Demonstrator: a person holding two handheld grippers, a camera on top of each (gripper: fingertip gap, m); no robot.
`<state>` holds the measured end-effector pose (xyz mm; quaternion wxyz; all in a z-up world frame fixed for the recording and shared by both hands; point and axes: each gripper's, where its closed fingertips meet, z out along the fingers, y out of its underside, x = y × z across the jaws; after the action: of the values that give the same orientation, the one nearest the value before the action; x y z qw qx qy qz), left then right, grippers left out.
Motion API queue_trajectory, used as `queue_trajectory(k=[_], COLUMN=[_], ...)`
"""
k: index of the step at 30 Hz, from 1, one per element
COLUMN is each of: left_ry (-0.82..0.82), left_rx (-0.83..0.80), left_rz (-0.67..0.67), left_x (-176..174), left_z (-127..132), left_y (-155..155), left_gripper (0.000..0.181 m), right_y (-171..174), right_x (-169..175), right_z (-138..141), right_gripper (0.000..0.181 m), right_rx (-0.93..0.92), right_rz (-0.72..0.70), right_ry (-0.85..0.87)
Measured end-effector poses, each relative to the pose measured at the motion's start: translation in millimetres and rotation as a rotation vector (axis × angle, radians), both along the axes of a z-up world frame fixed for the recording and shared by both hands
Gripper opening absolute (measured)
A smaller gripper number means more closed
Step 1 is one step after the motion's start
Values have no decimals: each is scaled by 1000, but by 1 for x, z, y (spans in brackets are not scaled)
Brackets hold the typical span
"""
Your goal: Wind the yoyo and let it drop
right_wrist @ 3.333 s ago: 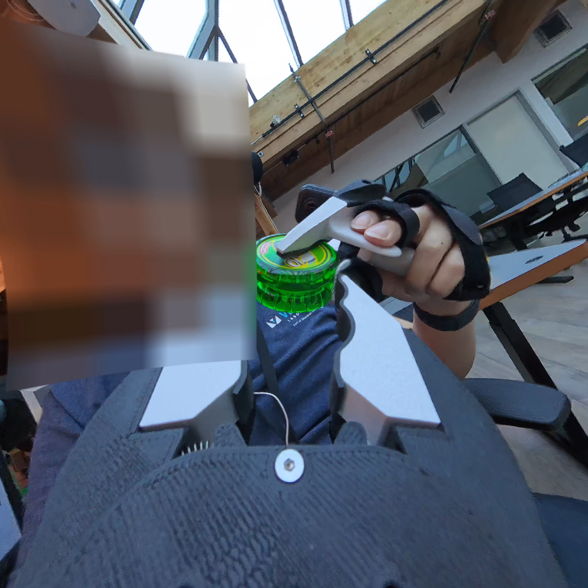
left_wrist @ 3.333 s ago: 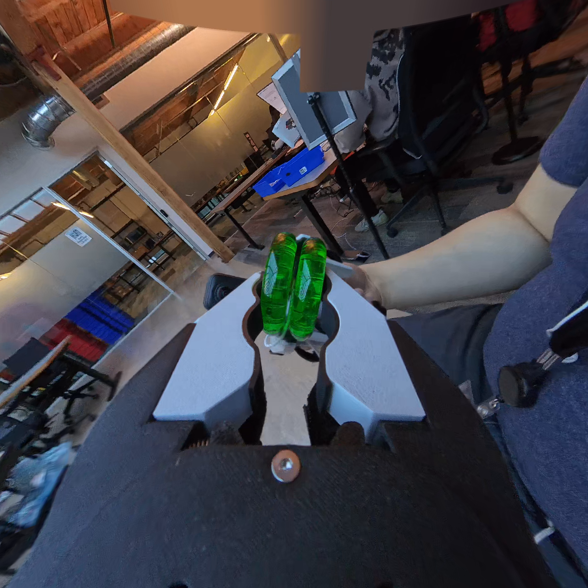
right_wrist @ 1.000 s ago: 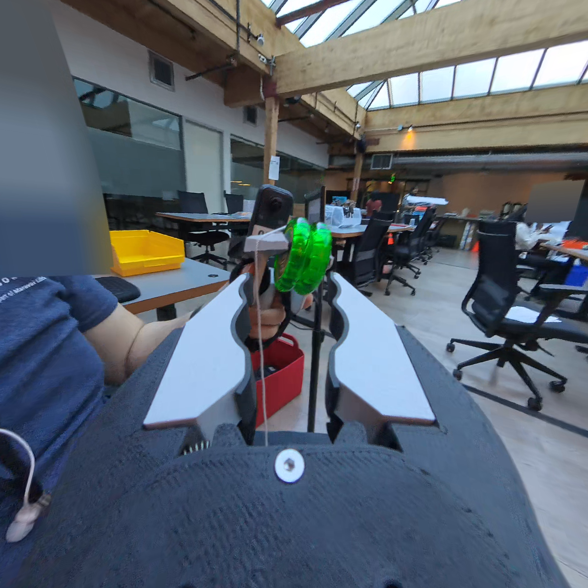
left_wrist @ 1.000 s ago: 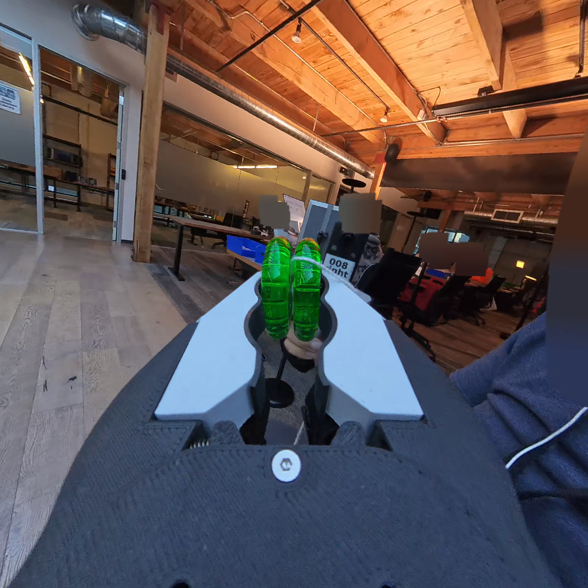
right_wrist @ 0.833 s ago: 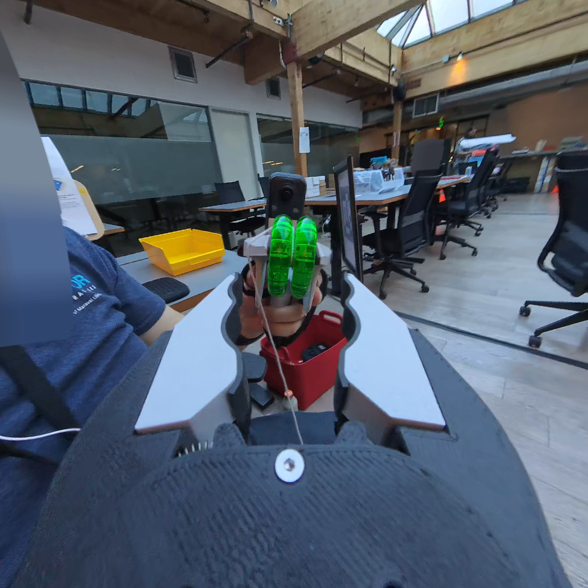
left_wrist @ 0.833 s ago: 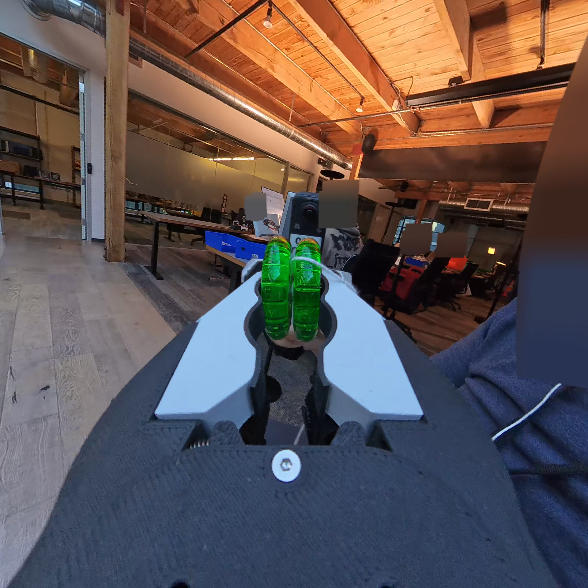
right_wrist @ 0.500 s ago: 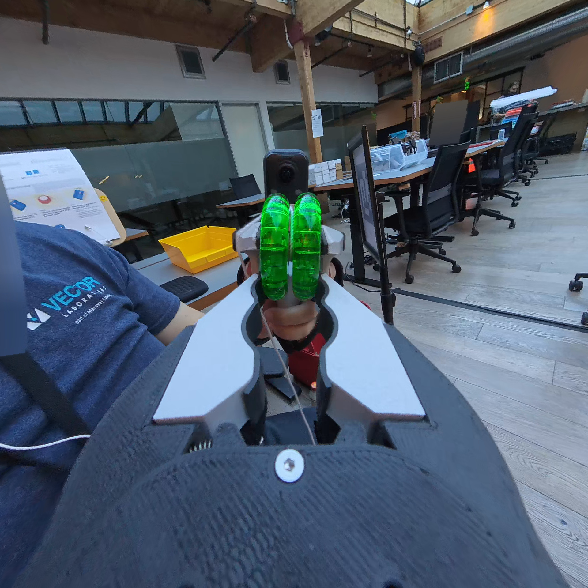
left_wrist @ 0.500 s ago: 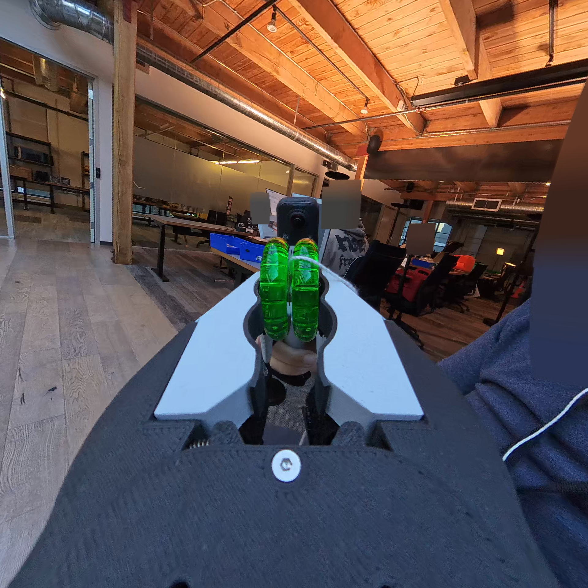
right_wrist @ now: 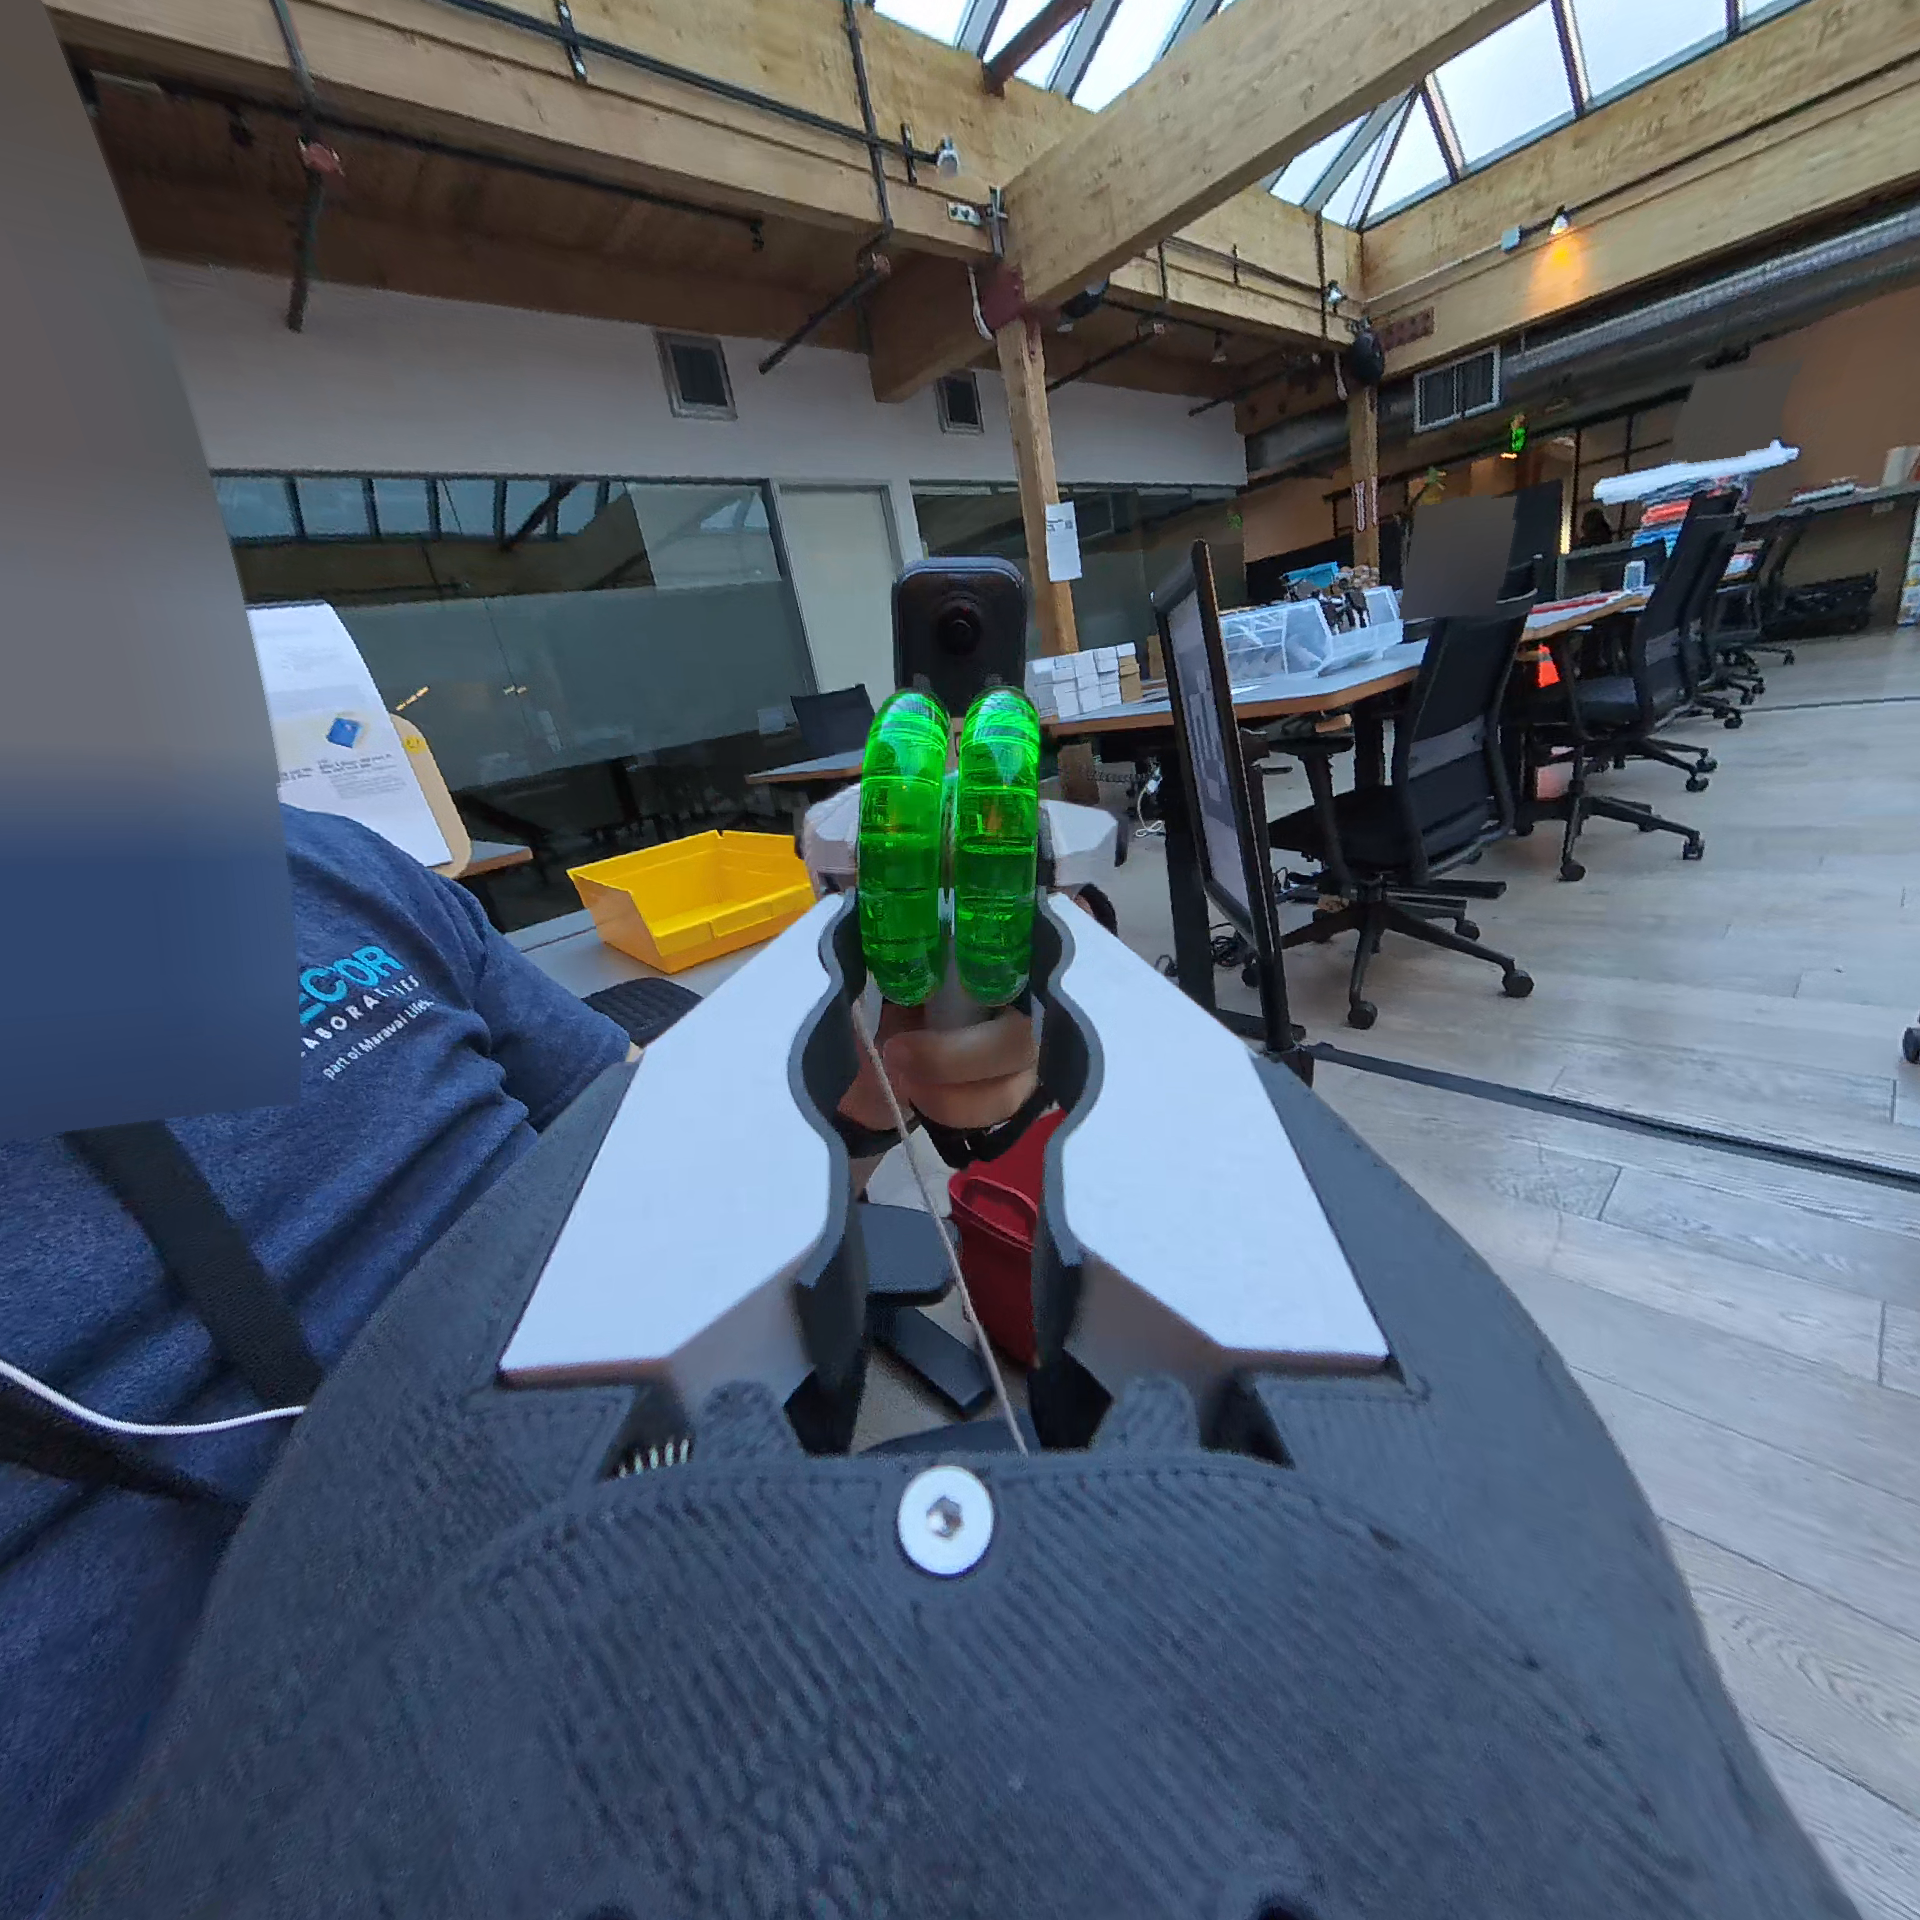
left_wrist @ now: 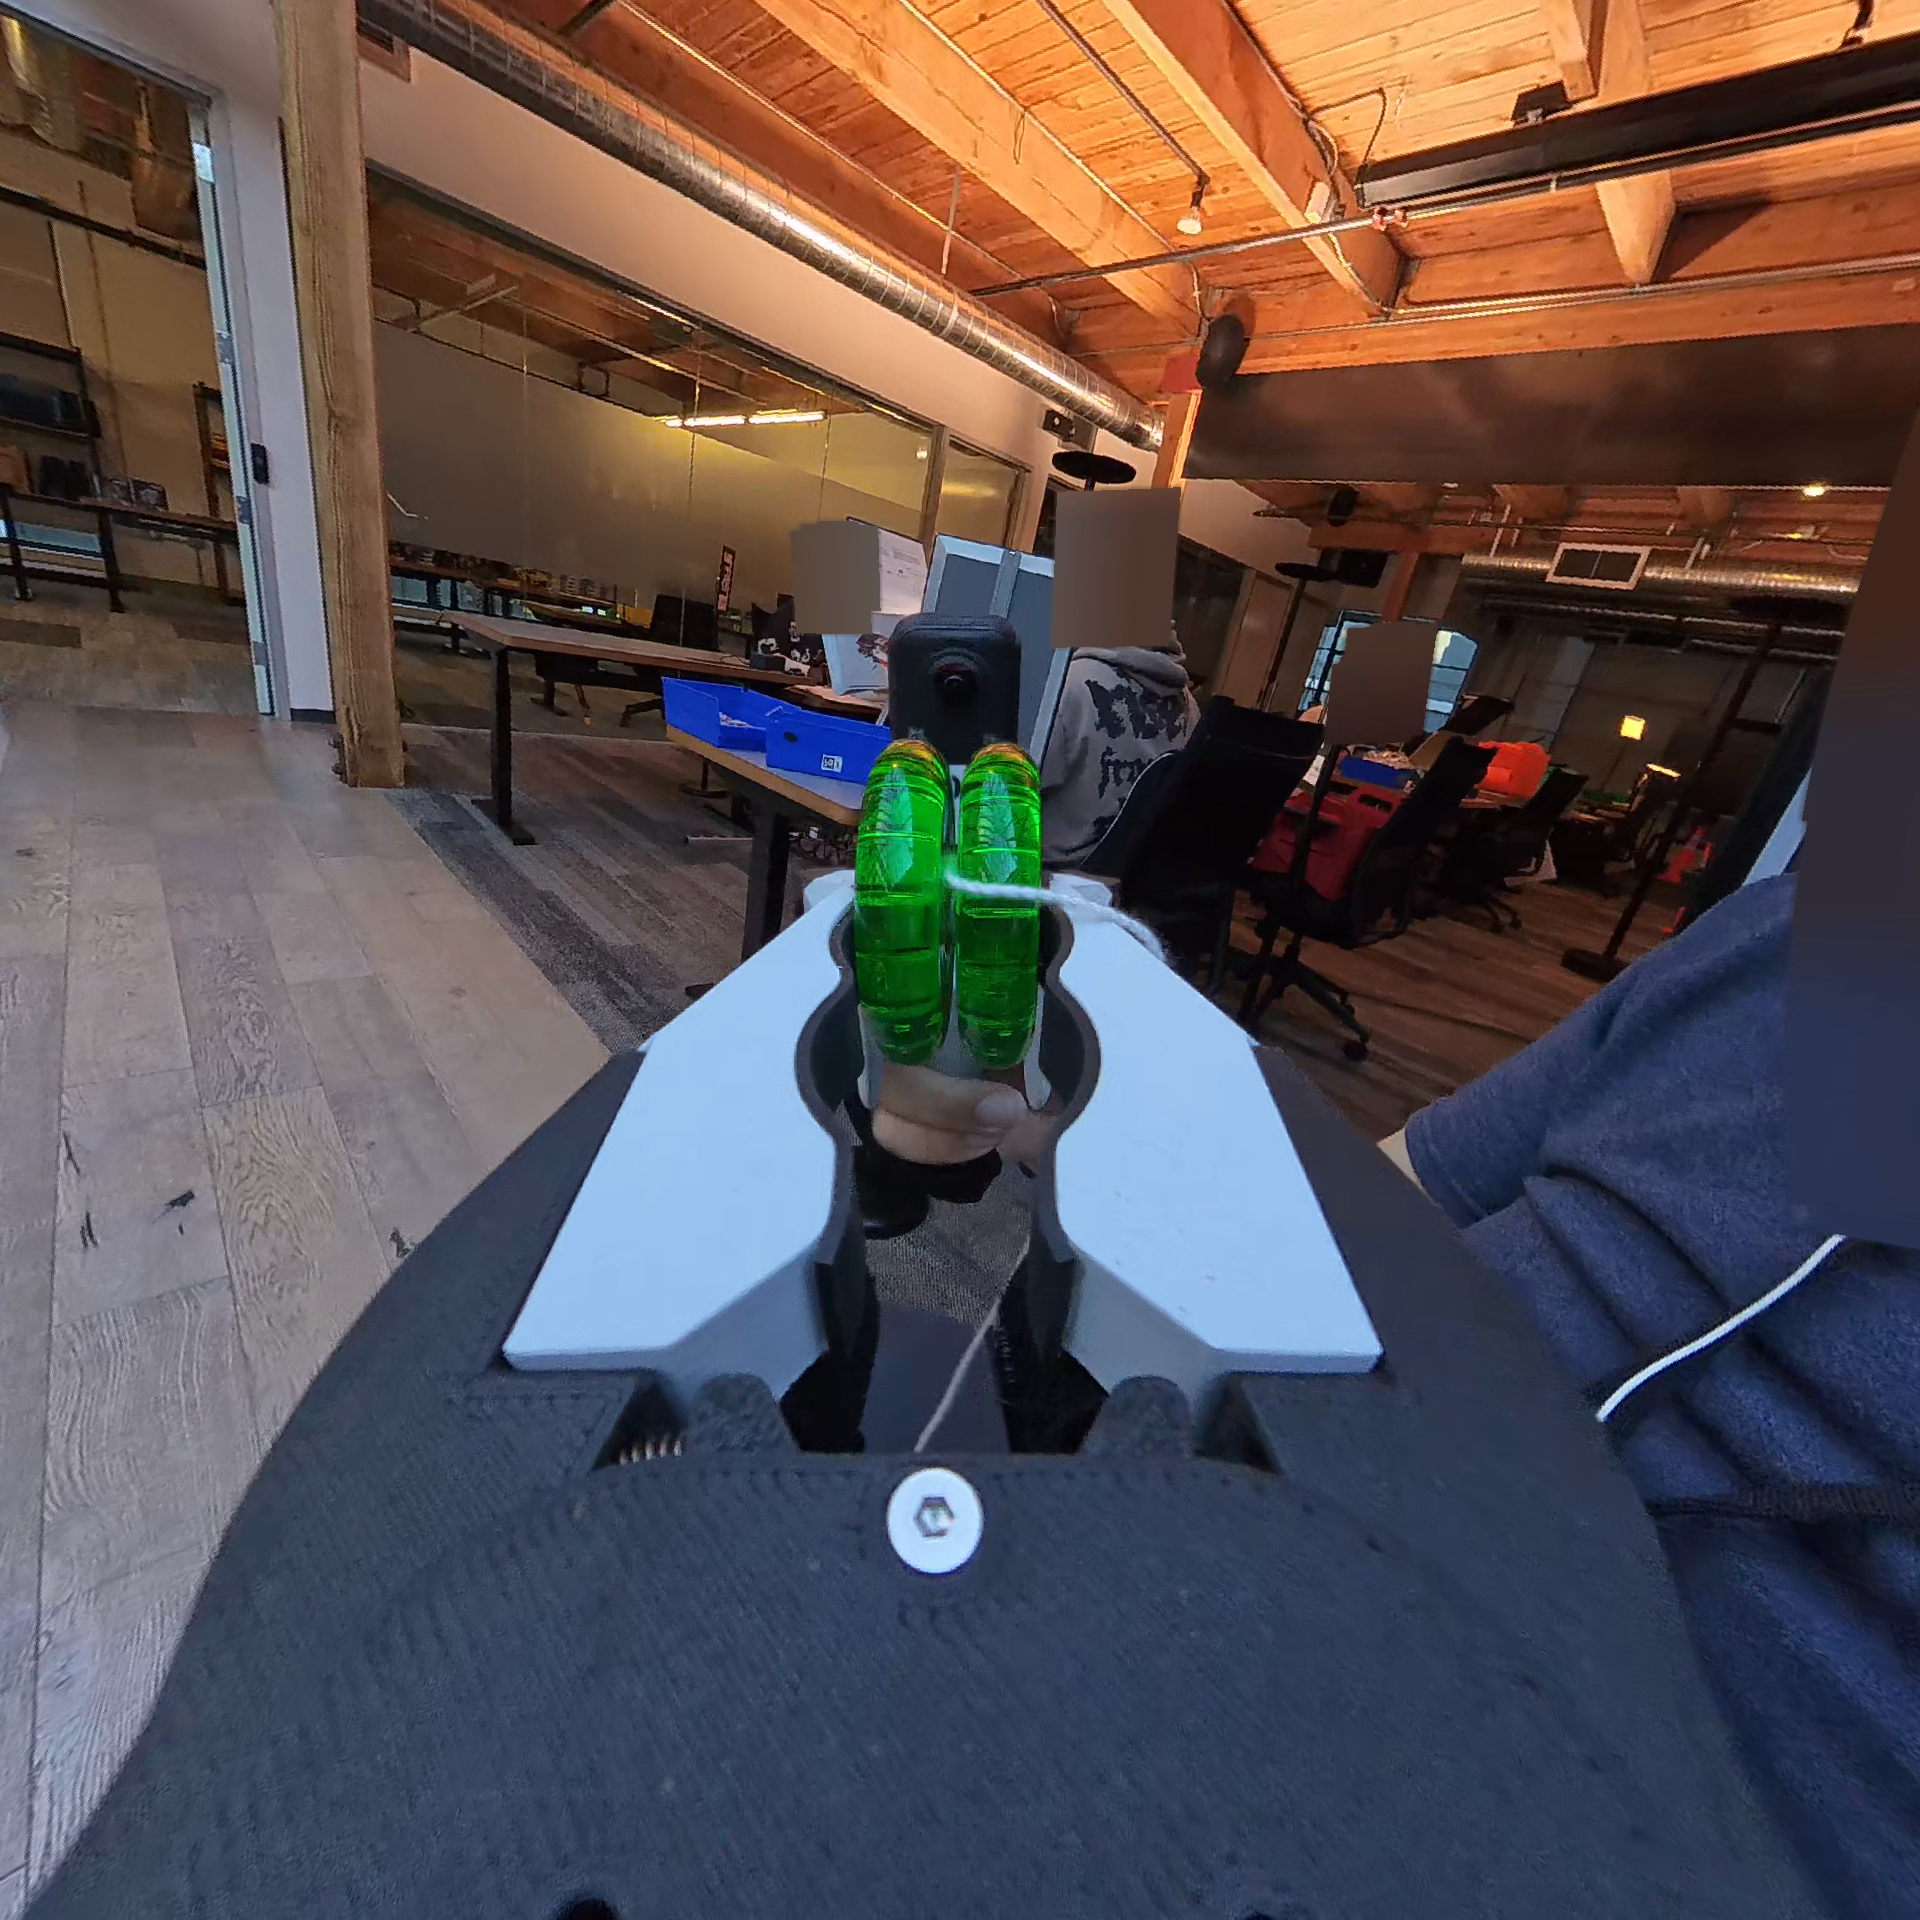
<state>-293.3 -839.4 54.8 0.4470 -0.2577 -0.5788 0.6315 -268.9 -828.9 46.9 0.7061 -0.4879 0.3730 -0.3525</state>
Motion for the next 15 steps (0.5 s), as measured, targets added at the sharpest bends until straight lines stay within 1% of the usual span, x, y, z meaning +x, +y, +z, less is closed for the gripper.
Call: queue_trajectory(k=[4, 6, 8, 10, 12, 13, 15], left_ry=[-27, -41, -82, -129, -209, -224, -185], left_rx=[24, 16, 33, 66, 106, 102, 49], left_rz=[9, 20, 49, 82, 131, 146, 106], left_x=[-3, 1, 10, 22, 34, 37, 31], left_z=[-1, -2, -8, -17, -27, -26, -10], left_y=[-2, -2, -5, -10, -17, -18, -12], left_gripper=[29, 38, 46, 48, 52, 56, 59], right_y=[-4, -9, -17, -25, -26, -25, -24], right_x=[-6, -11, -18, -21, -22, -22, -19], right_z=[2, 4, 7, 5, 6, 6, 6], right_gripper=[28, 28, 29, 28, 29, 29, 29], right_rx=[112, 181, 227, 214, 179, 157, 113], right_rz=[58, 91, 96, 59, 33, 25, 2], right_ry=[-38, -72, -98, -92, -82, -78, -64])
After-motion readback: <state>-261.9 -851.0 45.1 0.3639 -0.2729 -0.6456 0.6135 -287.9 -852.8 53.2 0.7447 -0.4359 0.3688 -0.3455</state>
